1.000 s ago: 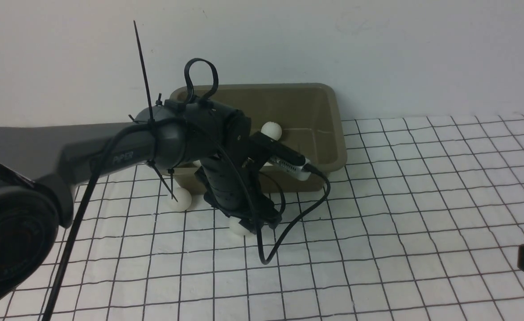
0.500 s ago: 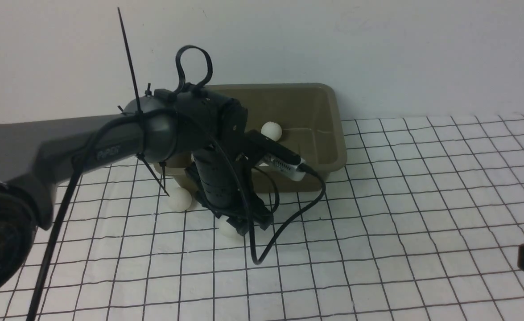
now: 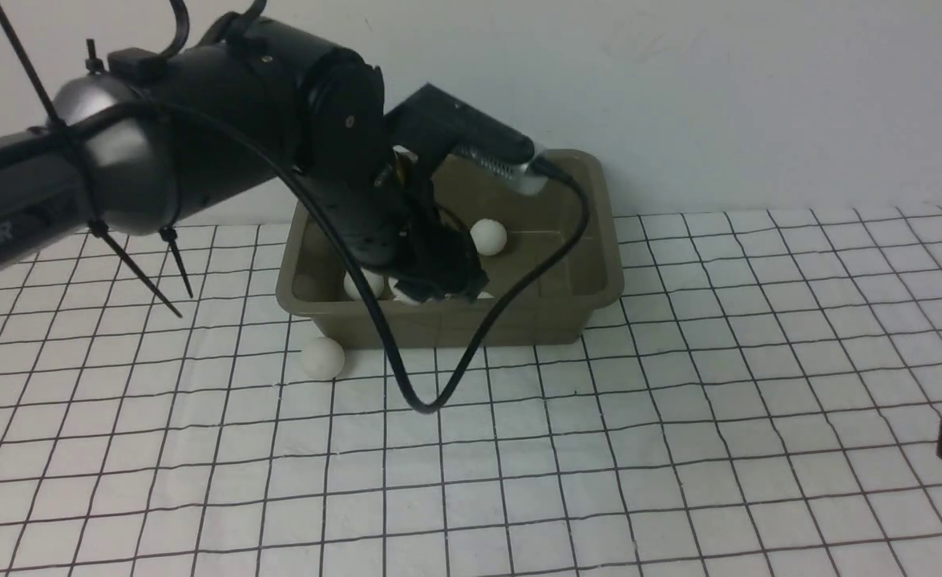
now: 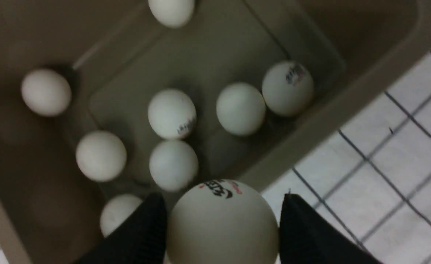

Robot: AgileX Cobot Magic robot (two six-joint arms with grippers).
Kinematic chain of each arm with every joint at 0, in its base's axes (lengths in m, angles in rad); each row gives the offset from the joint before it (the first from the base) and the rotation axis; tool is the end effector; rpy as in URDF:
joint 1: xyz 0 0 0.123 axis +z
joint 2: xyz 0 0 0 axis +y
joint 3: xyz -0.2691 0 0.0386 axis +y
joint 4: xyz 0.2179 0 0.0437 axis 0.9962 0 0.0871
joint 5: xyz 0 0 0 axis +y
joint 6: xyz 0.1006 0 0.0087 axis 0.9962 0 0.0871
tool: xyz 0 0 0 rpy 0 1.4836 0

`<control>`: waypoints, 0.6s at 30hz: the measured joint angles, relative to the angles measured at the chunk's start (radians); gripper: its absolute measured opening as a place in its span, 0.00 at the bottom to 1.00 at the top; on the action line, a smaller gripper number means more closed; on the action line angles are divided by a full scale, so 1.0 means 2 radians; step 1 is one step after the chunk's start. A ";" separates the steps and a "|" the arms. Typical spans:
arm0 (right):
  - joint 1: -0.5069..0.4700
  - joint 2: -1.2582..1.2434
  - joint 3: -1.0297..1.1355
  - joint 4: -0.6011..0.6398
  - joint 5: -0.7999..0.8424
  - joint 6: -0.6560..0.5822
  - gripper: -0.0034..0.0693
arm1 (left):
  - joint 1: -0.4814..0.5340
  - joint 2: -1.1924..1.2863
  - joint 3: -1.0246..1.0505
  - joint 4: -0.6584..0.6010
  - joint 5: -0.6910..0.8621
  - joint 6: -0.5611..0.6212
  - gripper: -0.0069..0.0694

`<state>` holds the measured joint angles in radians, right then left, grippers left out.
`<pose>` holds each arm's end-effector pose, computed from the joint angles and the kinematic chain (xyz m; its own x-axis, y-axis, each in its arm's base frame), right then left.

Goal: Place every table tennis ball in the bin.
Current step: Use the left arm to put the table tennis ball into the box

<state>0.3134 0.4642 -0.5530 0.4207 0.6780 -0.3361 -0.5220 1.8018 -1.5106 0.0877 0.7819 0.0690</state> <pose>0.0656 0.0485 0.2976 -0.4201 -0.1370 -0.8971 -0.5169 0.8486 0.1125 0.3292 -0.1822 0.2714 -0.6543 0.5271 -0.5422 0.5585 0.8203 0.1234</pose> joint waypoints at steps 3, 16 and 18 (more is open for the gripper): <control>0.000 0.000 0.000 0.002 0.000 0.000 0.03 | 0.000 0.012 0.000 0.029 -0.052 -0.022 0.55; 0.000 0.000 0.000 0.006 -0.001 0.000 0.03 | 0.001 0.100 0.001 0.176 -0.156 -0.143 0.55; 0.000 0.000 0.000 0.006 -0.001 0.000 0.03 | 0.001 0.100 0.001 0.199 -0.171 -0.162 0.55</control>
<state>0.3134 0.4642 -0.5530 0.4324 0.6769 -0.3361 -0.5208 2.0017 -1.5083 0.4864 0.4398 -0.2547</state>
